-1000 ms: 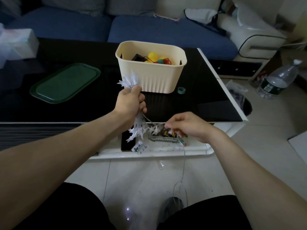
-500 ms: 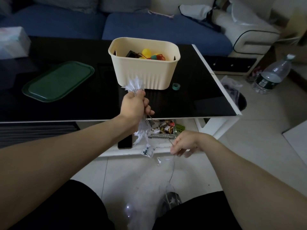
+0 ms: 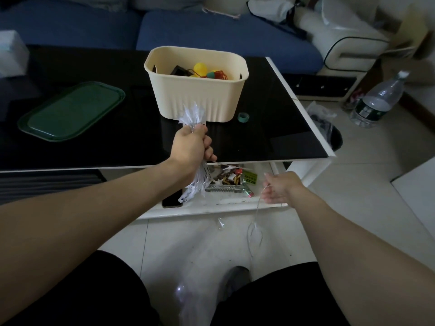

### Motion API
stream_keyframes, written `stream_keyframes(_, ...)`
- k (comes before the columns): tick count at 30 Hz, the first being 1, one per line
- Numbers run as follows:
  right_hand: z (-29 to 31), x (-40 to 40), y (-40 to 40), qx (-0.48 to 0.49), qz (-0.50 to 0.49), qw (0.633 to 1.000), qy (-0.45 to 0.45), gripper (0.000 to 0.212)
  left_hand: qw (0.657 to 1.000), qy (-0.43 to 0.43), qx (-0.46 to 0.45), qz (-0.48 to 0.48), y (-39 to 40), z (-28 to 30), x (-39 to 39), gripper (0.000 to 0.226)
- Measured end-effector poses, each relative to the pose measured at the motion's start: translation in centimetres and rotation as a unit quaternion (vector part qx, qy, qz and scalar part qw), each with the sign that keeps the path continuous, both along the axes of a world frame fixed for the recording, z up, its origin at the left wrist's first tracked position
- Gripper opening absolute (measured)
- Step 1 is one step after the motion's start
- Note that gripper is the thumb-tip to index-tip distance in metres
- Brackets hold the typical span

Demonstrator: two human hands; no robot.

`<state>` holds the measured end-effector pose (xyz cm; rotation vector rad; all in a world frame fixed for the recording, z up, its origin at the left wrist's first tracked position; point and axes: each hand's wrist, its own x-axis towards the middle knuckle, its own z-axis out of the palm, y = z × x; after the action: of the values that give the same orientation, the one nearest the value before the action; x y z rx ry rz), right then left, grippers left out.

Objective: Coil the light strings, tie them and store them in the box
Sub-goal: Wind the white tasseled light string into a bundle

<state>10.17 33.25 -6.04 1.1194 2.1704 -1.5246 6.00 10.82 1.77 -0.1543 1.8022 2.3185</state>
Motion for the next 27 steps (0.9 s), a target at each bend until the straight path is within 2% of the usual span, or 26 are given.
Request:
stream_keyframes(2,0.4,-0.5,0.3,0.009,-0.034,0.999,0.032,0.034,1.000,0.000,-0.002,0.002,0.1,0.0,0.0,0.024)
stream_keyframes(5,1.3,-1.1,0.9,0.054,-0.007,0.997,0.053,0.029,1.000,0.003,-0.017,0.015,0.0,0.0,-0.1,0.022)
stream_keyframes(8,3.2,-0.9,0.7,0.034,0.038,0.997,0.062,0.021,0.999,0.007,-0.032,0.034,-0.4,0.0,-0.4,0.022)
stream_keyframes(15,6.6,-0.6,-0.6,-0.005,0.050,0.988,0.145,0.020,0.998,0.005,-0.044,0.051,-0.6,0.2,-0.6,0.022)
stream_keyframes(19,7.5,-0.2,-1.5,-0.019,0.124,0.974,0.186,0.011,0.998,0.018,-0.051,0.041,-0.7,0.2,-0.2,0.019)
stream_keyframes(23,8.1,0.0,-2.5,-0.098,0.186,0.957,0.198,0.019,0.997,0.012,-0.063,0.032,-1.3,0.3,-0.4,0.018)
stream_keyframes(27,8.8,0.0,-3.4,-0.206,0.221,0.934,0.193,0.019,0.999,-0.031,-0.027,0.009,-1.5,0.7,-0.7,0.024)
